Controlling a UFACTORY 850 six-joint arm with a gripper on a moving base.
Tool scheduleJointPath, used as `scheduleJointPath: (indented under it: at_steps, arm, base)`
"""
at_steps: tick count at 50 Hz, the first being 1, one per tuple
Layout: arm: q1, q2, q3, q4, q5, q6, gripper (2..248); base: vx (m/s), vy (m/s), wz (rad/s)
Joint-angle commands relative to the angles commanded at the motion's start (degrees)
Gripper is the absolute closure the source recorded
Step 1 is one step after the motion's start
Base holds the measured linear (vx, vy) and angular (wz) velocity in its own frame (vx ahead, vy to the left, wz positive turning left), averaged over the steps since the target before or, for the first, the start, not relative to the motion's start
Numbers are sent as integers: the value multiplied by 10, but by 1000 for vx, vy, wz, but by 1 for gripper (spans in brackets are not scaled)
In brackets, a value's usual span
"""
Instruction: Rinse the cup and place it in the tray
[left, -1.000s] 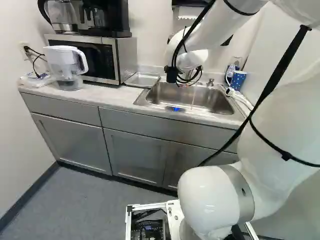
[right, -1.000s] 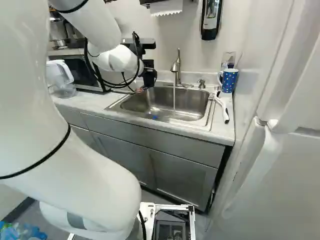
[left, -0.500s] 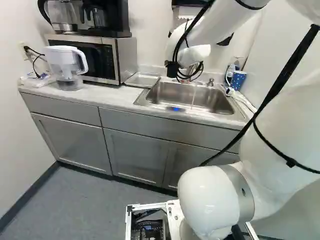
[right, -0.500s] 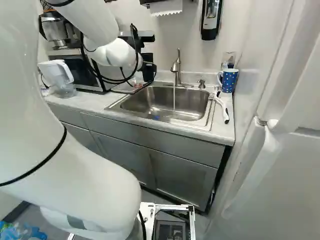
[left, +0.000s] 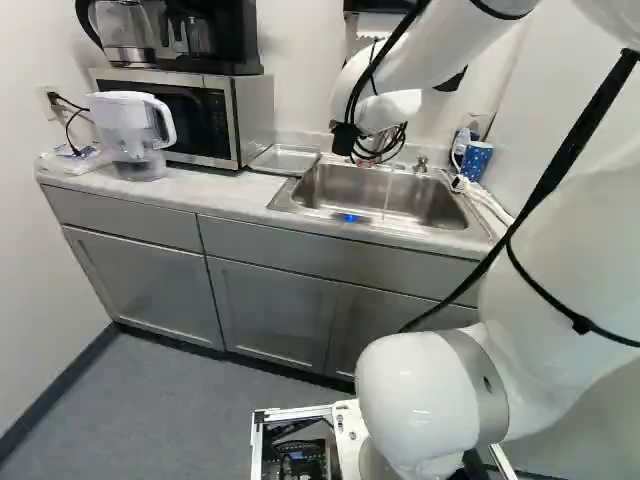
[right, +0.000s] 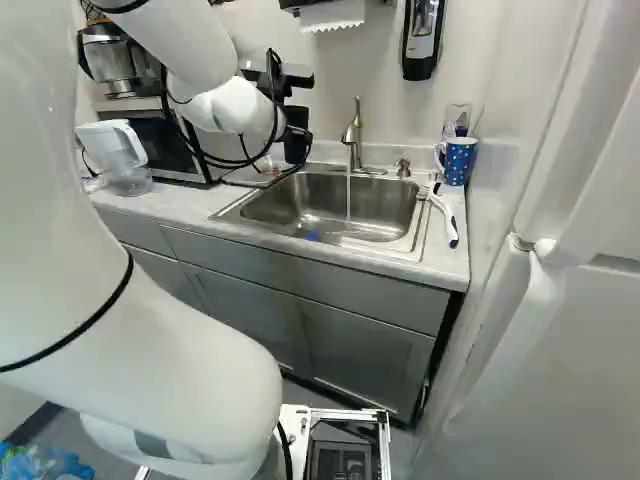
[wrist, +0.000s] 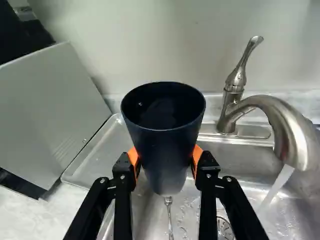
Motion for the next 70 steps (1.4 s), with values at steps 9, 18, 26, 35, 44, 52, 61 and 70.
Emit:
scheduleJointPath:
  at_steps: [9,18,26,35,44,52,61,70]
  arm:
    - [0,0,0,0,0,54,129]
    - [0,0,0,0,0,108,129]
    - [0,0,0,0,0,157,129]
    - [0,0,0,0,0,211,129]
    - [0,0,0,0,0,265,129]
    - [0,0,0,0,0,313,129]
    - [0,0,0,0,0,367,129]
    - [0,0,0,0,0,421,129]
  base:
    - [0,0,0]
    - [0,0,0]
    - [0,0,0]
    - [0,0,0]
    - [0,0,0]
    - [0,0,0]
    - [0,0,0]
    - [0,0,0]
